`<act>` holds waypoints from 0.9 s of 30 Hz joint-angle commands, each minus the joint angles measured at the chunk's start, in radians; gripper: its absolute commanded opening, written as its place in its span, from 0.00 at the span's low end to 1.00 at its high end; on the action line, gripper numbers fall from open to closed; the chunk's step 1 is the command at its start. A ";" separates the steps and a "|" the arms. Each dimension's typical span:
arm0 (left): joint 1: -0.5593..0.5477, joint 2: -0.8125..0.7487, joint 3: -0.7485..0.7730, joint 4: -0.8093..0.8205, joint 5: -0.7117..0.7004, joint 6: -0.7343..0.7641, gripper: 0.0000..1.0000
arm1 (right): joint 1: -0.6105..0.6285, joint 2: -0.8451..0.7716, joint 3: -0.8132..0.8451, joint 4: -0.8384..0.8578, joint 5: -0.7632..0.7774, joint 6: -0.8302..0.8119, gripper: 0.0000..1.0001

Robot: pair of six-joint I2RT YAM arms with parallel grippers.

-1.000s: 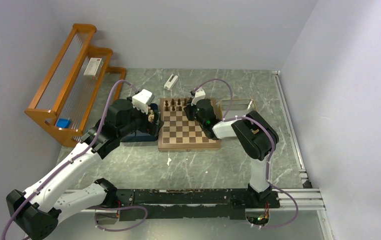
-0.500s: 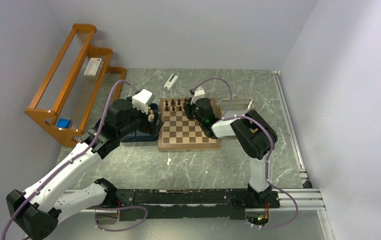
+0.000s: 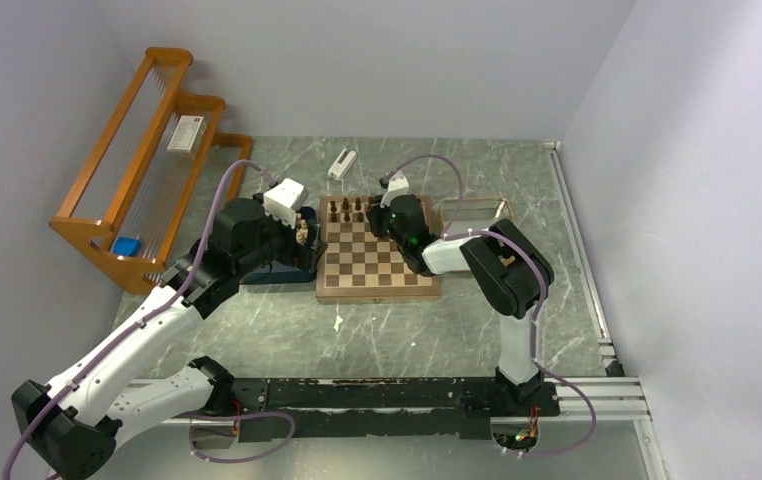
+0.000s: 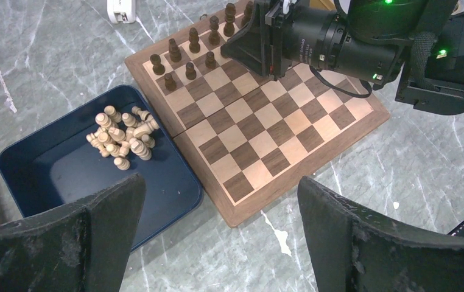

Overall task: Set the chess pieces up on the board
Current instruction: Place the chess piece on the chessboard.

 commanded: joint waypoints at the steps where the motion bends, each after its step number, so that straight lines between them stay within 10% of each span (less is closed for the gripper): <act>1: 0.005 -0.023 0.006 -0.005 -0.016 -0.001 0.99 | 0.006 0.031 0.044 -0.007 0.016 -0.004 0.22; 27: 0.005 -0.021 0.008 -0.006 -0.018 -0.002 0.99 | 0.006 0.035 0.051 -0.034 0.005 0.000 0.30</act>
